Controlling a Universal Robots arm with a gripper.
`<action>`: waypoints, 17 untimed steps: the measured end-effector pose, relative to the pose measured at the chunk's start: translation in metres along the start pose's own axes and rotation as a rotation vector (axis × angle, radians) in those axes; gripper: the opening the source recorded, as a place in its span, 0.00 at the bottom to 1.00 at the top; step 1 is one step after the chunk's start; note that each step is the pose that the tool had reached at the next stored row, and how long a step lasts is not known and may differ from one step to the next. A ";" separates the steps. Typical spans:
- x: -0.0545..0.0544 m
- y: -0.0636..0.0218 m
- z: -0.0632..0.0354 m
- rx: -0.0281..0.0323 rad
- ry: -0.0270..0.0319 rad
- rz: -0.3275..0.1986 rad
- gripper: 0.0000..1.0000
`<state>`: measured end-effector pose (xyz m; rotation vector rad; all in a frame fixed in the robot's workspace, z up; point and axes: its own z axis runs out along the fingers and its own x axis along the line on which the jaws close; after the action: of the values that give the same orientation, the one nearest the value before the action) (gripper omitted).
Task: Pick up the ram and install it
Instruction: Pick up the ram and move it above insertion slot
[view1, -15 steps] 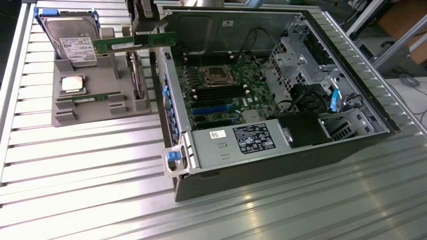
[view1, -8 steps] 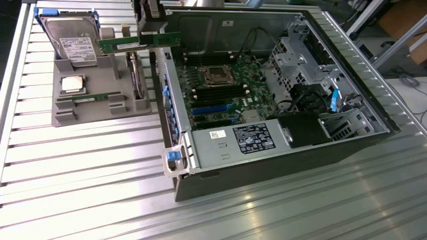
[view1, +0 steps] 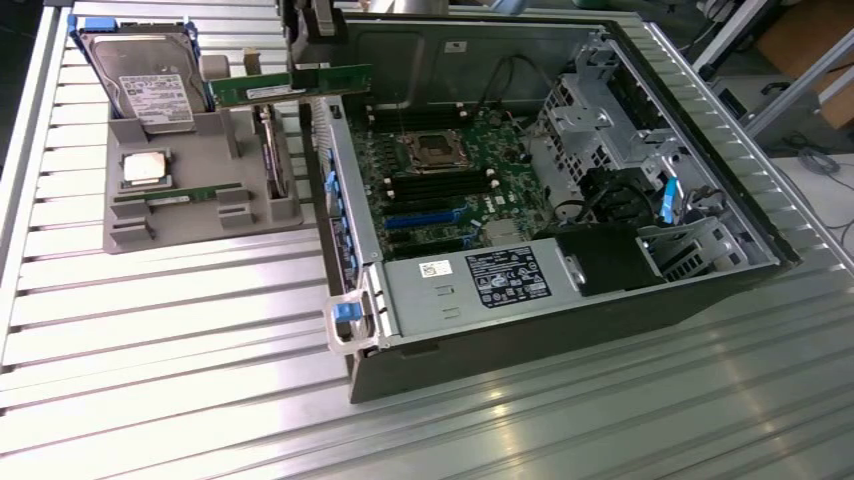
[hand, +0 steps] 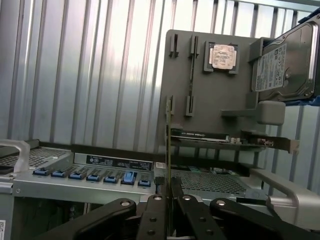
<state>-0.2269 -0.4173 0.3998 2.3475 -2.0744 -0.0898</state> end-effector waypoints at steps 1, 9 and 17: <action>0.000 -0.0013 -0.0001 0.0000 0.0003 0.000 0.14; 0.002 -0.0137 -0.0007 -0.0003 0.0027 0.000 0.14; 0.003 -0.0231 -0.0011 -0.0005 0.0045 0.000 0.14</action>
<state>-0.2036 -0.4173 0.3998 2.3449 -2.0724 -0.0849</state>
